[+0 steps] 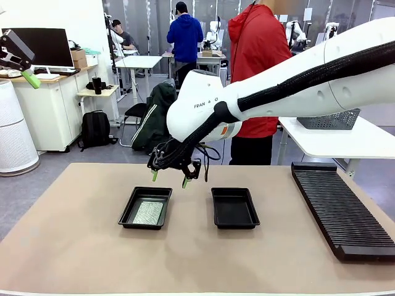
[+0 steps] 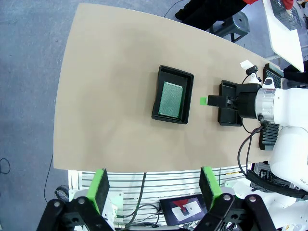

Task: Inspect and transfer BCBs to ESD trays.
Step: Pick up the ESD tray and place it on the left side of the table.

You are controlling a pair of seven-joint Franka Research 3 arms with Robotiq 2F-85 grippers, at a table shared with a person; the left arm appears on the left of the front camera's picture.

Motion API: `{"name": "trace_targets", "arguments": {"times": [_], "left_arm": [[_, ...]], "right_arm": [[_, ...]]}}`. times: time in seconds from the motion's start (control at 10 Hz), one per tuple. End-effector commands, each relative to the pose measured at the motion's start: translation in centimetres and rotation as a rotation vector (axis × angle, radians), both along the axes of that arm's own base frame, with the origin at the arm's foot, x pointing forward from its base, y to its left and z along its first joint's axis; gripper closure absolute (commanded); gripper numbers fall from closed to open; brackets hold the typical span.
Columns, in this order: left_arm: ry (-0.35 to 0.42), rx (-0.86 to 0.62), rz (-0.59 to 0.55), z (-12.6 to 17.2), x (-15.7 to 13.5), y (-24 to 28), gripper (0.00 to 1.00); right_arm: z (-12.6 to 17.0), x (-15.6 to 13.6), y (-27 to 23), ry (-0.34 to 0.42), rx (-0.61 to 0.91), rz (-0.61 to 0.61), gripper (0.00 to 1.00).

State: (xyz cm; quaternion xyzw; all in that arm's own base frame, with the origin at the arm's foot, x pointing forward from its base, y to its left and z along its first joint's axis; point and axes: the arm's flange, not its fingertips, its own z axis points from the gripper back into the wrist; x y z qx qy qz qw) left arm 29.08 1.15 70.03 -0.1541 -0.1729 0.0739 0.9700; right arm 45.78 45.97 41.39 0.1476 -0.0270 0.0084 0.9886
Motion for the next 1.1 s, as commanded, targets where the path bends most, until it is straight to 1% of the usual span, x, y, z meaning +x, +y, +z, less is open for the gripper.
{"name": "trace_targets", "arguments": {"times": [0.0, 0.6, 0.7, 0.8, 0.9, 1.0], "left_arm": [[0.002, -0.005, 0.002, -0.2, 0.0, 0.0, 0.00], [0.000, 0.000, 0.000, 0.0, 0.0, 0.0, 0.00], [0.003, 0.020, 0.009, -0.8, 1.1, -1.3, 0.00], [0.022, 0.062, -0.002, -1.4, 2.2, -2.9, 0.00], [0.014, 0.085, -0.001, -2.3, 3.1, -4.4, 0.00], [0.003, 0.111, -0.036, -3.5, 3.8, -6.5, 0.00]], "right_arm": [[-0.2, -0.2, -0.2, -0.011, 0.002, 0.007, 0.00], [-0.2, -0.2, -0.2, -0.011, 0.002, 0.007, 0.00], [0.0, 0.0, 0.0, 0.000, 0.000, 0.000, 0.00], [1.2, -1.0, -1.8, -0.002, 0.032, -0.015, 0.00], [2.2, -1.9, -3.6, -0.023, 0.066, -0.021, 0.00], [3.1, -2.9, -5.6, -0.059, 0.132, -0.017, 0.00]]}}
